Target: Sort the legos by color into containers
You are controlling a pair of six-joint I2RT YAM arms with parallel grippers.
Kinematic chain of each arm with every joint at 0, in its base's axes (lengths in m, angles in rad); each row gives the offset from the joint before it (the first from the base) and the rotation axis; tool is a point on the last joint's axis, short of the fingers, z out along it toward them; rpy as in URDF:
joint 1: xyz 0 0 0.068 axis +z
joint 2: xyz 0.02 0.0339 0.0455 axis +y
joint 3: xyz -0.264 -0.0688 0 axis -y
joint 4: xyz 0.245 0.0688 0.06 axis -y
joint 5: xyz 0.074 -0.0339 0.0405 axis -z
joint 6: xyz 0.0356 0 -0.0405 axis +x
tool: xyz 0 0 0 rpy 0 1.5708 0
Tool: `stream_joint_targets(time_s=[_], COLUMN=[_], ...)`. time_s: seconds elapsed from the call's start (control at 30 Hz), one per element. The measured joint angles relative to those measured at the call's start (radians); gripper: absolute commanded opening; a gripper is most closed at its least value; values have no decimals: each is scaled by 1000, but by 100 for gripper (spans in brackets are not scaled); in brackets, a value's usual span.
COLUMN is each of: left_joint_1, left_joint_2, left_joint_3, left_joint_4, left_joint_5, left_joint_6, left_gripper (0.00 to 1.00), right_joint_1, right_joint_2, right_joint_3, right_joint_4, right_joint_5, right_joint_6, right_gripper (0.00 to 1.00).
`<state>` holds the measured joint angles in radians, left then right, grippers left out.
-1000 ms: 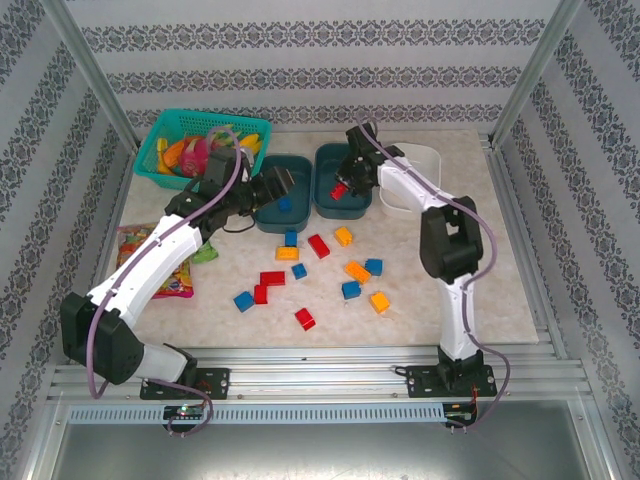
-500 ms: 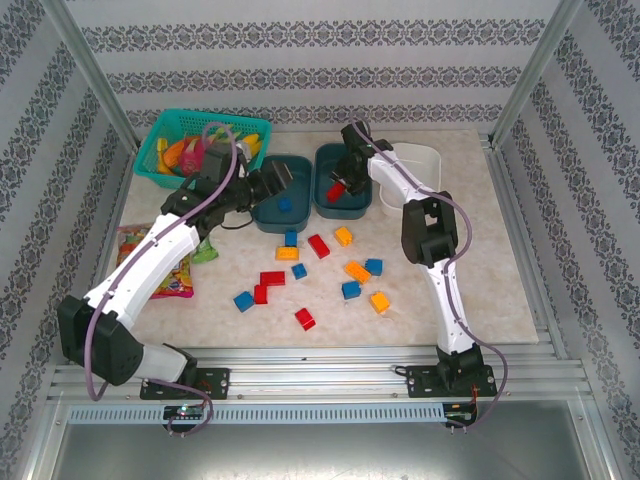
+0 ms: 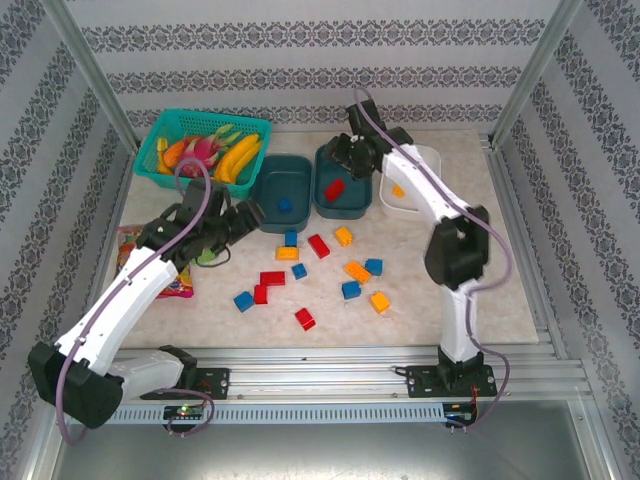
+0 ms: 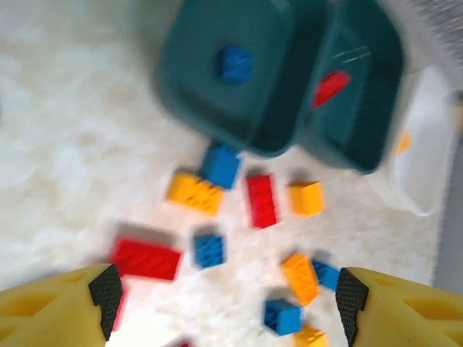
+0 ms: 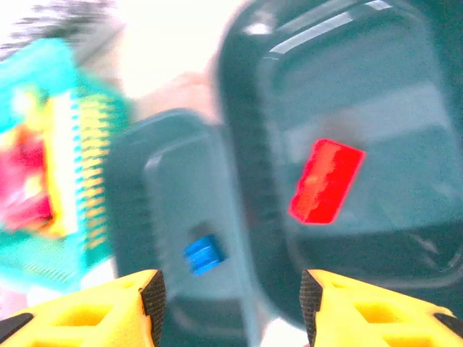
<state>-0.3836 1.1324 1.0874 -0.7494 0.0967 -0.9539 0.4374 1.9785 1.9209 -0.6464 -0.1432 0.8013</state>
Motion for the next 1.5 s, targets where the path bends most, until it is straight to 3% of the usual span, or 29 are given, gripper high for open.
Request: stream_joint_targets(time_s=[0.1, 0.2, 0.3, 0.4, 0.47, 0.57, 0.77, 1.3, 1.43, 1.5], left_joint_1=[0, 1, 1, 1, 1, 2, 5, 6, 6, 6], left_joint_2=[-37, -42, -22, 26, 68, 128, 188, 275, 275, 275], left_joint_3=[-127, -240, -308, -338, -348, -353, -352, -362, -364, -364], left_joint_4=[-56, -79, -81, -65, -47, -20, 24, 113, 115, 115], left_joint_5=[-4, 5, 27, 57, 71, 87, 86, 108, 110, 111], left_joint_6=[-66, -124, -173, -206, -217, -233, -240, -241, -241, -240], left_gripper=[75, 74, 73, 74, 74, 74, 72, 50, 52, 61], right_joint_1=[107, 199, 265, 350, 407, 457, 457, 457, 457, 455], right_joint_2=[-276, -454, -535, -555, -564, -589, -605, -565, -561, -560], right_joint_3=[-288, -561, -818, -989, -1045, -1074, -1073, -1032, -1032, -1032], right_joint_4=[183, 358, 502, 538, 544, 566, 628, 629, 629, 629], right_joint_5=[-18, -82, -136, -156, -163, -180, -187, -200, -200, -201], right_joint_6=[-104, -181, -251, -315, -341, -358, -368, -383, -382, -382], right_gripper=[60, 63, 75, 89, 90, 92, 92, 91, 91, 91])
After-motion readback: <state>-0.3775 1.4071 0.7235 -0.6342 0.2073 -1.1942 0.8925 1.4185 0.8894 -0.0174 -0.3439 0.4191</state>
